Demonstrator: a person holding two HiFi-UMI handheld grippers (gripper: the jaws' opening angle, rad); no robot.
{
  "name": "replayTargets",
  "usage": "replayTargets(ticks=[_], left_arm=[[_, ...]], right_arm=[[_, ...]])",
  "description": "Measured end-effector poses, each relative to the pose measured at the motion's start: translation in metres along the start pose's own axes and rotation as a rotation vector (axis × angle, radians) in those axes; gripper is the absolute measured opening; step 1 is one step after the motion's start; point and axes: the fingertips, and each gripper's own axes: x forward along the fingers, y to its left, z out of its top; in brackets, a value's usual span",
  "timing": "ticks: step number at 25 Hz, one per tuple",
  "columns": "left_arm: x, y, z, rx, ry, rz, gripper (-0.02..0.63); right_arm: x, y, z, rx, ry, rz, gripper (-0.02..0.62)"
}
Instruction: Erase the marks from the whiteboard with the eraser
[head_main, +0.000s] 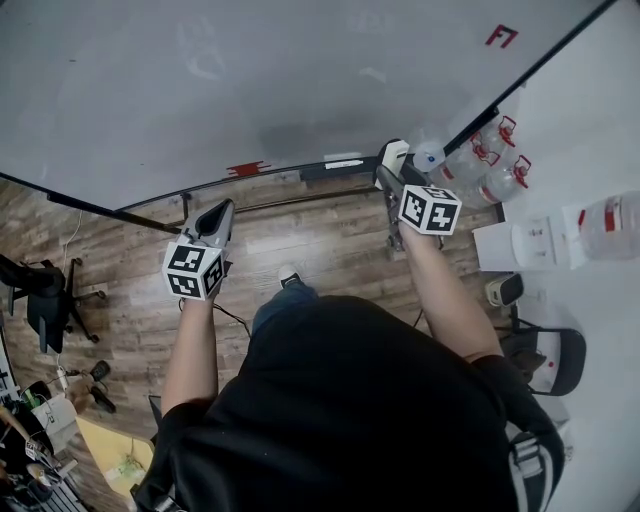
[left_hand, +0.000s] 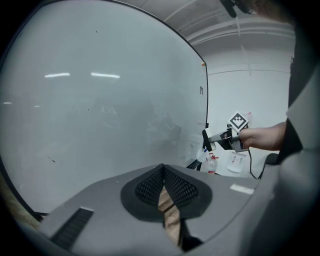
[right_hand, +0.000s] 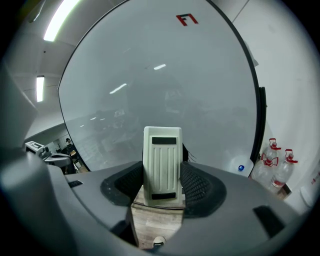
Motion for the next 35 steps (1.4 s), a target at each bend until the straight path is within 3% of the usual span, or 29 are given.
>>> replayTargets(ticks=[18,35], left_arm=[[-0.020,-0.048,-0.001,0.022,-0.013,0.015,0.014],[-0.030,-0.078,-0.005,0.013,-0.013,0.027,0.014]], right_arm=[[-0.077,-0.001,0.020,-0.078,-0.093,0.032,0.227],[-0.113,0.005,0.020,-0.135,-0.145,0.091,0.227]])
